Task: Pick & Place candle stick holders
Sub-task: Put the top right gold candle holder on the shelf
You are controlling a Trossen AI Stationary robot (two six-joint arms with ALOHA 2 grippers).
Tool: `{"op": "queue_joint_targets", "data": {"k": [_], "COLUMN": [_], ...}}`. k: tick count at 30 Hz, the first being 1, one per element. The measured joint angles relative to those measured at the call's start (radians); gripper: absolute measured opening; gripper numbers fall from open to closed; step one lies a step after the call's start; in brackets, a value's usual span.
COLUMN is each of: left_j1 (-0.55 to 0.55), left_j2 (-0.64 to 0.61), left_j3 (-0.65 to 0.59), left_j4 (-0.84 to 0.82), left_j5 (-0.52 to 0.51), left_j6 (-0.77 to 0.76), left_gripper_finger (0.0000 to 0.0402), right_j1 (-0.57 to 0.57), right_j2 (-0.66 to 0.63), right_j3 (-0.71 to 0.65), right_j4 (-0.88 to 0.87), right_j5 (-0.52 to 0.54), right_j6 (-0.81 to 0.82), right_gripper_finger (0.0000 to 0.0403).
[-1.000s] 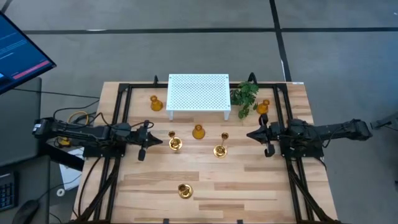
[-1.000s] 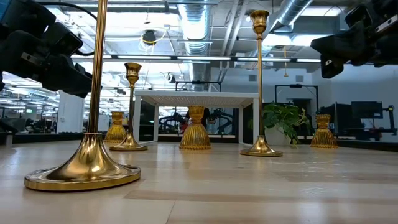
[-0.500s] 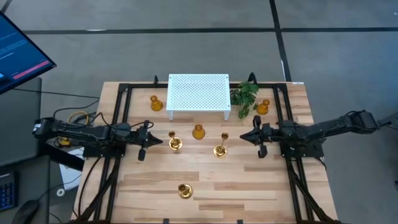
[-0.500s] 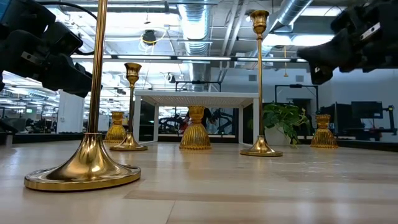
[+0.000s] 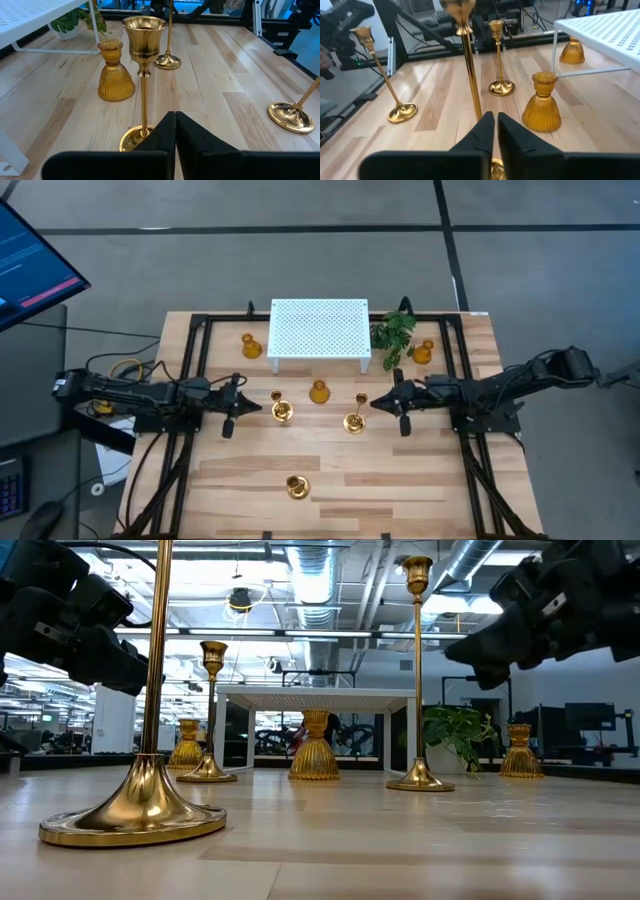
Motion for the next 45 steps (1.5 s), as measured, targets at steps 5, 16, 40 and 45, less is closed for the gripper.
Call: {"op": "queue_joint_targets", "data": {"k": [5, 16, 40, 45], "left_j1": [0.000, 0.000, 0.000, 0.000], "left_j2": [0.000, 0.000, 0.000, 0.000], "left_j3": [0.000, 0.000, 0.000, 0.000], "left_j4": [0.000, 0.000, 0.000, 0.000], "left_j5": [0.000, 0.000, 0.000, 0.000], "left_j6": [0.000, 0.000, -0.003, -0.003], "left_gripper_finger": [0.0008, 0.0008, 0.0008, 0.0008], "right_j1": [0.000, 0.054, 0.036, 0.033], "right_j2": [0.052, 0.203, 0.234, 0.167], "right_j3": [0.031, 0.139, 0.233, 0.233], "right_j4": [-0.001, 0.001, -0.105, -0.111], "right_j5": [0.000, -0.004, 0.004, 0.030], "right_j6": [0.000, -0.001, -0.001, -0.016], "right_gripper_finger": [0.0098, 0.0223, 0.0051, 0.0010]}}
